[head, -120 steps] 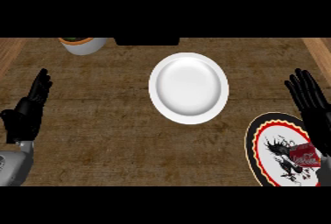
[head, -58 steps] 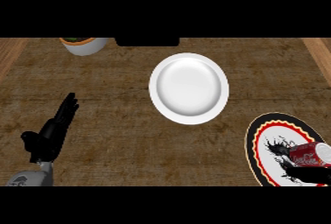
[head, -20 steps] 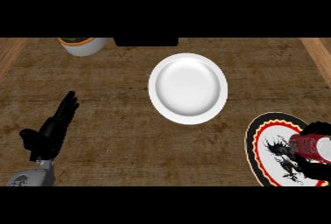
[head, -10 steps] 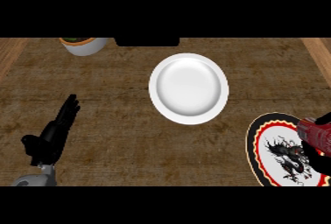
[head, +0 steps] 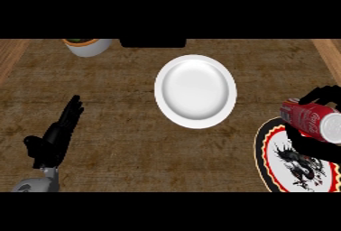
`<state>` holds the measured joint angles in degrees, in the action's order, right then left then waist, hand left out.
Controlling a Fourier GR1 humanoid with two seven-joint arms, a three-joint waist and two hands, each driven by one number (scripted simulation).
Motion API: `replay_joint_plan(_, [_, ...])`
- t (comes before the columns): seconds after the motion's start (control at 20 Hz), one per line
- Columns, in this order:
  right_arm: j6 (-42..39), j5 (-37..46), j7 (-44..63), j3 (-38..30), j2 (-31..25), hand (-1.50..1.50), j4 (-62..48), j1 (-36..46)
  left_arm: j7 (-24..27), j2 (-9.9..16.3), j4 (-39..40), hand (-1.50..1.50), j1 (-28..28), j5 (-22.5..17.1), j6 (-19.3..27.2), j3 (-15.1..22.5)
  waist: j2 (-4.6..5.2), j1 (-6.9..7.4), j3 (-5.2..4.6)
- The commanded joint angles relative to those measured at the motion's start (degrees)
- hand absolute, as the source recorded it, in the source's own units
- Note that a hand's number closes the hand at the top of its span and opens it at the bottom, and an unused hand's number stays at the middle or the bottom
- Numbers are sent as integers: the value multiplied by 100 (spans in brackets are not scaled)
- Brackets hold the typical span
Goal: Pick the can from the plate and place it in the plate
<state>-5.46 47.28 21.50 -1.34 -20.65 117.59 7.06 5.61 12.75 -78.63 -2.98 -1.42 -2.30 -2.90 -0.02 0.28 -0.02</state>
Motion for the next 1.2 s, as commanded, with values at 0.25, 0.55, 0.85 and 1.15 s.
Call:
replay_joint_plan(0.25, [-177,454,626,864,894,150,-1528,1841,122,-23,447,0,-337,-22,-175,-142,13,17,-1])
replay_joint_plan(0.55, [472,684,394,905,1574,150,-3283,2924,-5,13,-53,0,-22,-17,-210,-138,16,72,2])
replay_joint_plan(0.85, [1567,958,92,974,2045,150,-5104,3396,101,39,216,0,-196,41,-221,-241,29,88,2])
replay_joint_plan(1.15, [2812,31,215,552,2060,-150,-5965,3769,292,-101,242,0,-119,136,-213,-130,40,126,3])
